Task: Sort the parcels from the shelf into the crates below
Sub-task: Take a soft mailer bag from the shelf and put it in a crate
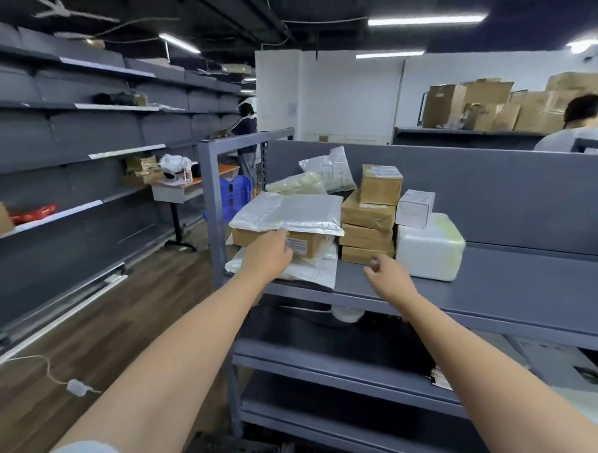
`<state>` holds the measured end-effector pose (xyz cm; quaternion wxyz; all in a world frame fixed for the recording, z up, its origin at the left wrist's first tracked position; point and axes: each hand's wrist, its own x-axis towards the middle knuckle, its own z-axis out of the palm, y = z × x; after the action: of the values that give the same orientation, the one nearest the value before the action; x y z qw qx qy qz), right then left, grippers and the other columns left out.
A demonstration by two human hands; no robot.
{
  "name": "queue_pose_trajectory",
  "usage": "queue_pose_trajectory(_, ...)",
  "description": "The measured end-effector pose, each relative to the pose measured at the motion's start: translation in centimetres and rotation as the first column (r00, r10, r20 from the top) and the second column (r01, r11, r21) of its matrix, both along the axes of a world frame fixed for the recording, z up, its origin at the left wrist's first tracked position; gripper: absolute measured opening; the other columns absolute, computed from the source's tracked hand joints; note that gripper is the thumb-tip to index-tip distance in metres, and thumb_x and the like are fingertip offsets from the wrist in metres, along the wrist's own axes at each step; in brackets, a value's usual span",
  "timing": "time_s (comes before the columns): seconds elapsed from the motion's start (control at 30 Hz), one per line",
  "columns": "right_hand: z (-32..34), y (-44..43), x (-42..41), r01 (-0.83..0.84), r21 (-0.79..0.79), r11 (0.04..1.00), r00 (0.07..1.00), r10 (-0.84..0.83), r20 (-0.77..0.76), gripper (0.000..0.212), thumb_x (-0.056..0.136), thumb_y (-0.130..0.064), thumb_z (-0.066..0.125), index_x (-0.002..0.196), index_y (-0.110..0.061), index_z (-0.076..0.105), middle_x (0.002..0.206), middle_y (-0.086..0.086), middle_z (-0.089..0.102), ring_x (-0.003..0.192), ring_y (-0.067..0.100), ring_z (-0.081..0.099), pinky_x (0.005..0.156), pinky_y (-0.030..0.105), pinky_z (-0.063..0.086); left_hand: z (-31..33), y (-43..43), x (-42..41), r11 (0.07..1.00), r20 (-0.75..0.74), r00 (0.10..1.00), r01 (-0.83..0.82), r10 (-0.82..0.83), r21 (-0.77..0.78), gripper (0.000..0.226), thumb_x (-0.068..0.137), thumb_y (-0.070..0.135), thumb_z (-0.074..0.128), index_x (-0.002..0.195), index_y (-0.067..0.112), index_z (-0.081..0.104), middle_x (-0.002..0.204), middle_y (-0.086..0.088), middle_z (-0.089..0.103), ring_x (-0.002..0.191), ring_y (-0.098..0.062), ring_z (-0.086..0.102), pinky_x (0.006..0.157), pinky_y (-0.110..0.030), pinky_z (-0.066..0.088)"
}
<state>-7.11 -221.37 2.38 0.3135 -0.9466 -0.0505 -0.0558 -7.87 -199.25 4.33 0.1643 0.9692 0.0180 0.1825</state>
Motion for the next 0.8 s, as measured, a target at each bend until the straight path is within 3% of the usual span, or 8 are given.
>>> queue_pose_trajectory(0.1,1.3,0.6,2.8,-0.001,-0.065,0.998,0.999,0.004,0.053,0.042,0.096,-0.023,0.047,0.131,-0.002,0.042,0.129,0.018,0.056,0.116,0.034,0.053,0.095,0.04,0.045,1.2,1.1,3.0,1.0,0.056,0.998,0.021,-0.021,0.0,0.042,0.092,0.03,0.05,0.129,0.008,0.047,0.129,-0.013,0.056,0.118,-0.031,0.053,0.094,-0.043,0.047)
queue_pose_trajectory(0.23,2.9,2.3,6.1,-0.023,-0.129,0.991,0.989,0.041,0.141,0.055,0.094,-0.023,0.051,0.143,-0.007,0.032,0.142,0.015,0.044,0.128,0.031,0.045,0.1,0.038,0.041,1.9,3.8,7.4,1.0,0.004,1.0,-0.013,0.013,0.017,0.063,0.094,0.046,0.044,0.141,0.006,0.035,0.144,-0.014,0.043,0.13,-0.032,0.043,0.106,-0.043,0.037)
queue_pose_trajectory(0.43,2.4,5.5,10.7,-0.116,-0.244,0.963,0.982,0.148,0.118,0.069,0.09,-0.03,0.058,0.149,-0.015,0.025,0.15,0.011,0.034,0.133,0.028,0.041,0.105,0.036,0.039,1.9,8.0,12.9,0.972,-0.233,0.948,-0.231,0.216,-0.037,0.064,0.094,0.04,0.042,0.144,0.004,0.026,0.148,-0.023,0.03,0.132,-0.043,0.036,0.107,-0.051,0.036)
queue_pose_trajectory(0.53,2.0,6.9,12.4,-0.154,-0.337,0.929,0.973,0.202,0.11,0.07,0.089,-0.032,0.059,0.148,-0.017,0.025,0.153,0.01,0.03,0.137,0.028,0.036,0.107,0.037,0.038,1.9,9.4,14.3,0.966,-0.295,0.936,-0.233,0.191,-0.113,0.054,0.095,0.034,0.044,0.134,-0.002,0.037,0.136,-0.023,0.045,0.12,-0.04,0.049,0.099,-0.044,0.044)
queue_pose_trajectory(0.6,1.7,7.7,13.1,-0.152,-0.407,0.901,0.968,0.219,0.123,0.064,0.091,-0.029,0.058,0.146,-0.019,0.026,0.147,0.01,0.035,0.131,0.03,0.04,0.1,0.04,0.044,2.1,10.0,15.0,0.968,-0.284,0.943,-0.218,0.176,-0.123,0.044,0.096,0.03,0.046,0.125,-0.003,0.047,0.127,-0.02,0.054,0.114,-0.037,0.054,0.092,-0.039,0.046)
queue_pose_trajectory(0.7,1.3,8.4,13.9,-0.097,-0.446,0.89,0.967,0.191,0.17,0.056,0.092,-0.024,0.052,0.143,-0.019,0.027,0.135,0.01,0.043,0.119,0.031,0.047,0.085,0.04,0.049,2.5,10.6,15.7,0.949,-0.256,0.945,-0.257,0.206,-0.184,0.037,0.094,0.025,0.05,0.118,-0.004,0.052,0.123,-0.021,0.058,0.112,-0.036,0.056,0.09,-0.039,0.047)
queue_pose_trajectory(0.8,1.3,8.7,14.4,-0.061,-0.426,0.903,0.968,0.157,0.195,0.049,0.096,-0.021,0.043,0.143,-0.021,0.029,0.134,0.013,0.045,0.118,0.033,0.05,0.086,0.041,0.051,3.1,10.3,16.0,0.899,-0.255,0.947,-0.277,0.196,-0.34,0.039,0.092,0.02,0.054,0.122,-0.005,0.049,0.126,-0.021,0.056,0.114,-0.035,0.056,0.091,-0.039,0.047)
